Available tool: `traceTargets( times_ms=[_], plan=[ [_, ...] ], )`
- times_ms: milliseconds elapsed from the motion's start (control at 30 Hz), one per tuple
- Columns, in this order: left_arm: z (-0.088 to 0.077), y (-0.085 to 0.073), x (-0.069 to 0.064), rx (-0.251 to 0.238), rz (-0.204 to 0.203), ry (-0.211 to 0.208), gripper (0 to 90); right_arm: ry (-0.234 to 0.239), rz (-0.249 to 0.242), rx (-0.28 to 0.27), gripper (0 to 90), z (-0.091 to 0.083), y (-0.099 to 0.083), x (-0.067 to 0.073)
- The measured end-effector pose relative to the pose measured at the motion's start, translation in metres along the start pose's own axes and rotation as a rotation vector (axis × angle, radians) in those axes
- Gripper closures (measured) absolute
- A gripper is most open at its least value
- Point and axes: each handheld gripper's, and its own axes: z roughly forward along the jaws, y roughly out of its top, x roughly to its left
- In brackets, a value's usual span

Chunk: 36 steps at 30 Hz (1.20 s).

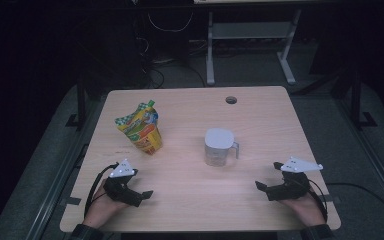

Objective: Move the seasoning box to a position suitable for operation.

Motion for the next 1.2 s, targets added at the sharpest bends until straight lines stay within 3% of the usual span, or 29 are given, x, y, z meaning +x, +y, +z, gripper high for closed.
traceTargets(
  times_ms=[567,1100,1200],
  plan=[
    [-0.001,-0.001,-0.003,-0.011,-0.004,-0.008,0.0,0.042,-0.01,0.006,3.9,0.002,0.009,0.002],
    [-0.001,-0.001,-0.004,-0.022,-0.014,-0.023,0.0,0.074,-0.027,-0.03,6.9,0.011,0.032,0.002],
    [-0.001,-0.001,-0.005,-0.024,-0.01,-0.027,0.0,0.092,-0.035,-0.033,11.3,0.014,0.039,0.0]
  ],
)
